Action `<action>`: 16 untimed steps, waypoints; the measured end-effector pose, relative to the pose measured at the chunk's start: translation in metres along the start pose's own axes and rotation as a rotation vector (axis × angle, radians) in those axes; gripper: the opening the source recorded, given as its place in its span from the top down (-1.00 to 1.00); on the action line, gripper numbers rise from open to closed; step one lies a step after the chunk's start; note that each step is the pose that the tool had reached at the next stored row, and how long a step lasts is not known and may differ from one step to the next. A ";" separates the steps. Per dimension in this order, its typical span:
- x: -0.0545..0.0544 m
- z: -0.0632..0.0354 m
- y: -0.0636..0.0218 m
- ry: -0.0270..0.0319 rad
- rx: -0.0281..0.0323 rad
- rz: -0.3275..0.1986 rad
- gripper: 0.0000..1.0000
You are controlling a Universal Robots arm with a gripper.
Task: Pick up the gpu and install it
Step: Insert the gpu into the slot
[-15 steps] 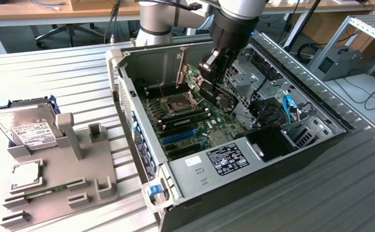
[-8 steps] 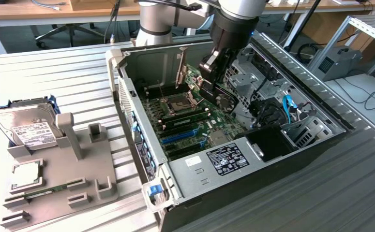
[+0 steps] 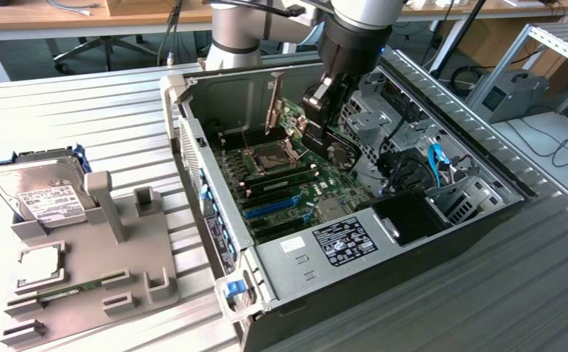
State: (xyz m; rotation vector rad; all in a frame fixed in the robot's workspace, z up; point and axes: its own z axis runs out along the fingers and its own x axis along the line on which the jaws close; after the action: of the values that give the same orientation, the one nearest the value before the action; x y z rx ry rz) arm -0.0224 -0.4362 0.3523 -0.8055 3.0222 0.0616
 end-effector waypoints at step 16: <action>0.000 0.0001 0.0000 0.0011 -0.0008 -0.034 0.48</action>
State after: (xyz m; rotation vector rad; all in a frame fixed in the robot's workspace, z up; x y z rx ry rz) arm -0.0224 -0.4362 0.3521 -0.8564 3.0089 0.0620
